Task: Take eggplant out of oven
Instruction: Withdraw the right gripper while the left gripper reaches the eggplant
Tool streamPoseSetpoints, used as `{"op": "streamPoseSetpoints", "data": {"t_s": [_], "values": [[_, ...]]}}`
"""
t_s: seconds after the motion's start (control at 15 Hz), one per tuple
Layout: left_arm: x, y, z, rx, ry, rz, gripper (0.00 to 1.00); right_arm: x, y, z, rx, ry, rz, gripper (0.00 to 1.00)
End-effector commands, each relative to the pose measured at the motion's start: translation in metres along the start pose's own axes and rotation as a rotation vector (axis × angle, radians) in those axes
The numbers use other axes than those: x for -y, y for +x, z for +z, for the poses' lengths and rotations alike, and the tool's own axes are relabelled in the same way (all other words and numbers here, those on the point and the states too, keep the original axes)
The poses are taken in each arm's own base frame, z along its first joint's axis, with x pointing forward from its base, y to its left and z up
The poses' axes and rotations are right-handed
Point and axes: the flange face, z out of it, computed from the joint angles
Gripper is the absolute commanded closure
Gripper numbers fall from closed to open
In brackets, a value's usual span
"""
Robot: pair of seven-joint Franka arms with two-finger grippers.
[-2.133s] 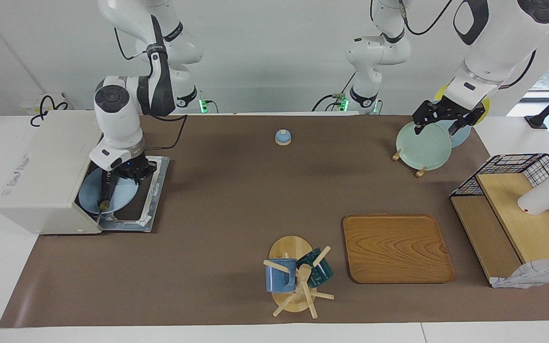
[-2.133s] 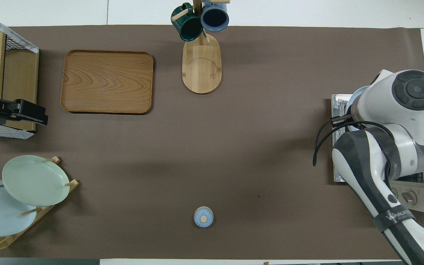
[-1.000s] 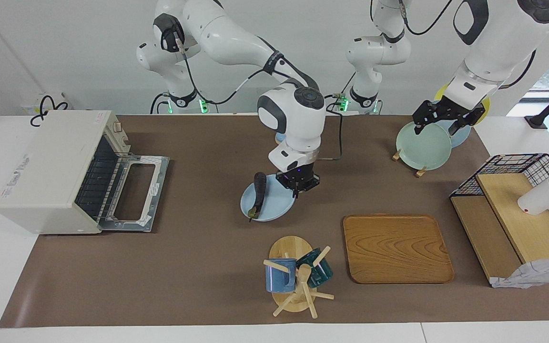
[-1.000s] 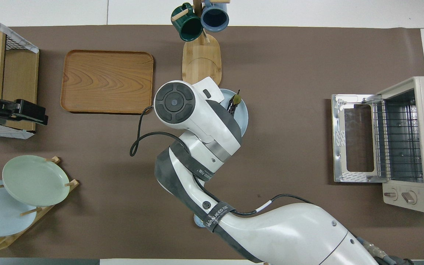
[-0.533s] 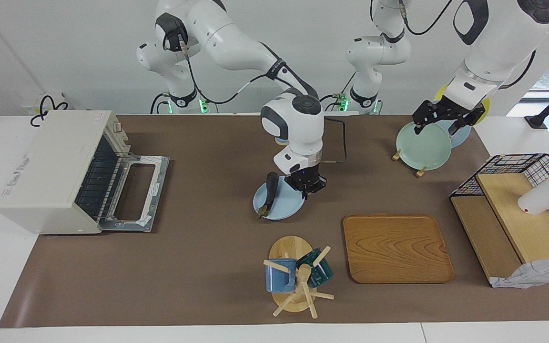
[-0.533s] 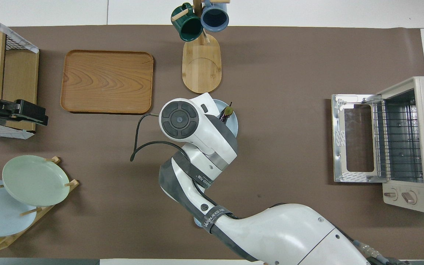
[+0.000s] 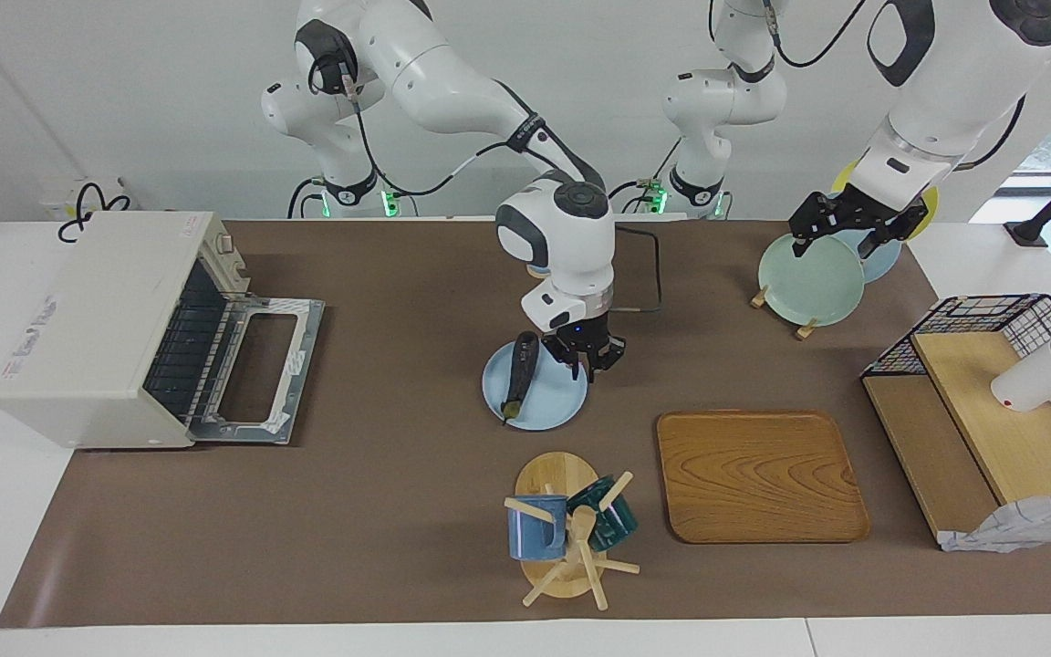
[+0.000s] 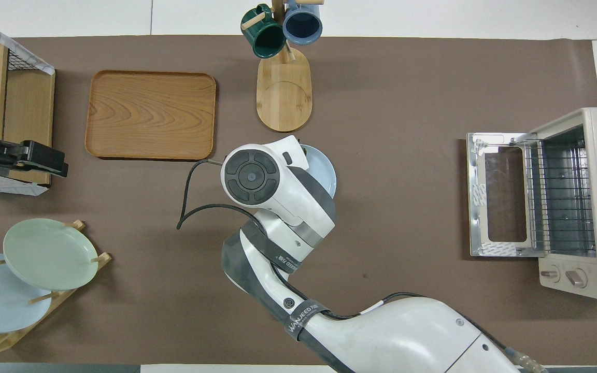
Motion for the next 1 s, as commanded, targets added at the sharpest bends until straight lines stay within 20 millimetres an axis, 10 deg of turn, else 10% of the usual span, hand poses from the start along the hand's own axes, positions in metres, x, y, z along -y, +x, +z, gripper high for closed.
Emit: {"op": "streamPoseSetpoints", "data": {"t_s": [0.0, 0.33, 0.73, 0.93], "values": [[0.002, -0.005, -0.002, 0.001, 0.018, -0.006, 0.0, -0.034, 0.042, -0.014, 0.007, -0.119, -0.117, 0.66], [-0.015, -0.003, -0.002, -0.01, 0.02, 0.021, 0.0, -0.198, 0.163, -0.028, 0.12, -0.261, -0.12, 0.9], [-0.09, -0.001, 0.016, -0.03, -0.027, 0.092, 0.0, -0.334, 0.157, 0.038, 0.199, -0.298, -0.045, 1.0], [-0.13, -0.001, 0.036, -0.03, -0.078, 0.14, 0.0, -0.354, 0.13, 0.064, 0.194, -0.28, -0.05, 1.0]]}}
